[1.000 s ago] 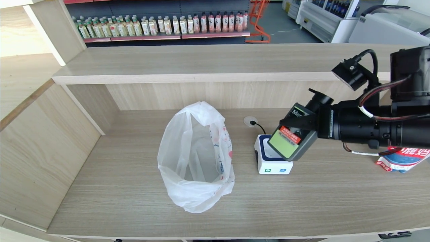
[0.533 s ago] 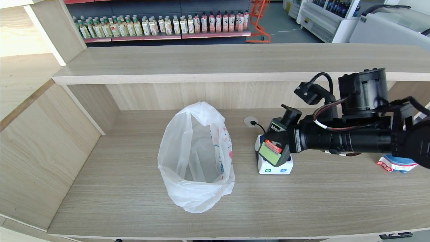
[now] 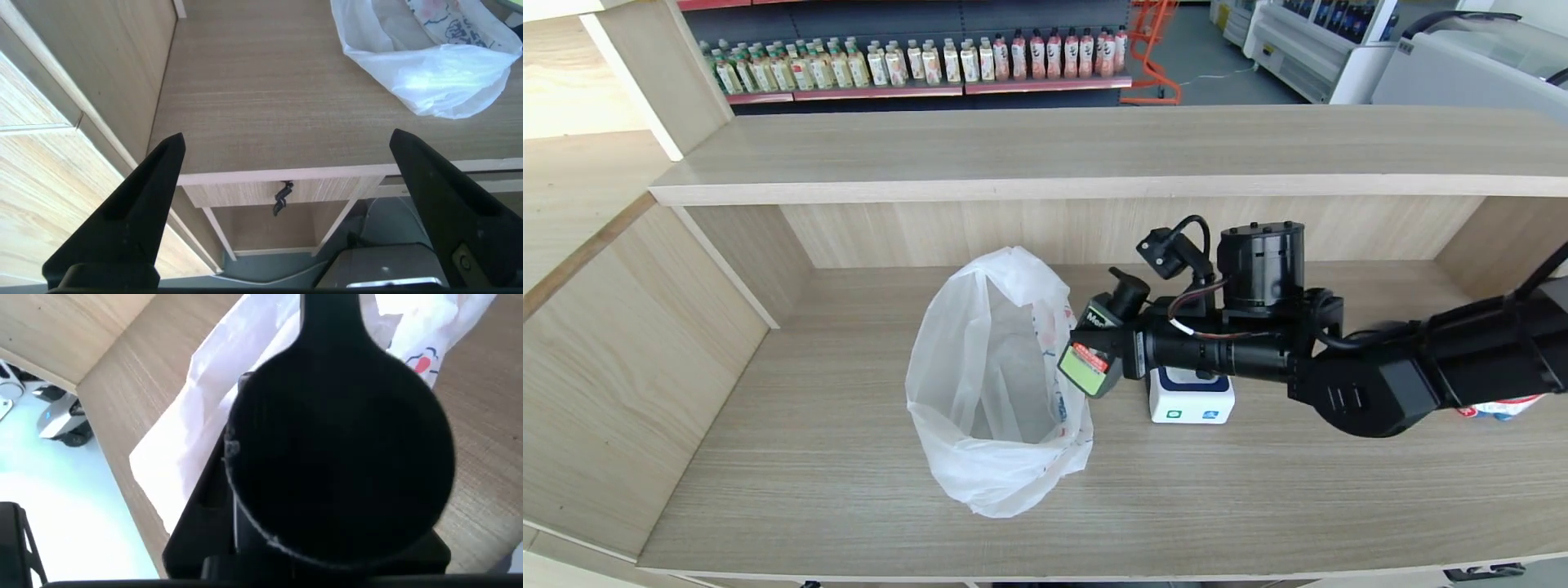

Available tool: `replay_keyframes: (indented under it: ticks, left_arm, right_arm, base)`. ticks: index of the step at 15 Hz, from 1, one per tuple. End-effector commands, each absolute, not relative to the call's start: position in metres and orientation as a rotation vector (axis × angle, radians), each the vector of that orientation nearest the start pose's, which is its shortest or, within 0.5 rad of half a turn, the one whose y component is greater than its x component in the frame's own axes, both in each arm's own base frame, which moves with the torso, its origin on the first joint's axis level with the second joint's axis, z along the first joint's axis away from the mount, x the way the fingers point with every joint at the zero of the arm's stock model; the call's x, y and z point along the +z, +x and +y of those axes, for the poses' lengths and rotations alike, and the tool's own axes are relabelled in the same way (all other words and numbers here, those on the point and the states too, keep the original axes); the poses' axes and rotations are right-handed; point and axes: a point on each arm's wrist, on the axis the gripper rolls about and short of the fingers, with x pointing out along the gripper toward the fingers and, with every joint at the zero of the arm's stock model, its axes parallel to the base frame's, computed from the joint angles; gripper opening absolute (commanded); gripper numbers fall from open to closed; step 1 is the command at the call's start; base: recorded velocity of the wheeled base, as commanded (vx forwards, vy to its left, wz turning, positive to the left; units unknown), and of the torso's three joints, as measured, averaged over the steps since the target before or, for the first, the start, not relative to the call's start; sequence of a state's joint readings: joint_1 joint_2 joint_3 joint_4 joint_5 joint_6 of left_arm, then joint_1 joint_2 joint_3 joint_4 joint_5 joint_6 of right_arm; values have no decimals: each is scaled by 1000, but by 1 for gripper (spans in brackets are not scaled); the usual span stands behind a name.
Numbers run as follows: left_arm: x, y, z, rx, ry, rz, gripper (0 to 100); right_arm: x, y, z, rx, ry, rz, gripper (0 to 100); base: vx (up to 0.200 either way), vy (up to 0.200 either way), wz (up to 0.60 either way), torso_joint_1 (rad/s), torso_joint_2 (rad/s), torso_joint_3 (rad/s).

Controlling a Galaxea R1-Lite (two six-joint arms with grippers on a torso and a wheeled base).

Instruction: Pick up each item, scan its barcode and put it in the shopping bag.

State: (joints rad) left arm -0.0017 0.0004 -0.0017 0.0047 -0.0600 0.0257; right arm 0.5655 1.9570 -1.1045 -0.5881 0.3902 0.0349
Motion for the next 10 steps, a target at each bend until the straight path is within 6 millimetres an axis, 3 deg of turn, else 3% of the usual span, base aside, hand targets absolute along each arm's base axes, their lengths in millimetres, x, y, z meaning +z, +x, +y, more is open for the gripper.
replay_keyframes:
  ticks: [1, 10]
  left_arm:
    - [75, -23, -1, -61, 26, 2, 100]
    - [75, -23, -1, -61, 26, 2, 100]
  right_arm:
    - [138, 326, 238, 987, -2, 326, 0]
    - [113, 353, 266, 1123, -21, 246, 0]
  base:
    - [0, 0, 0, 0, 0, 0]
    - [0, 0, 0, 0, 0, 0]
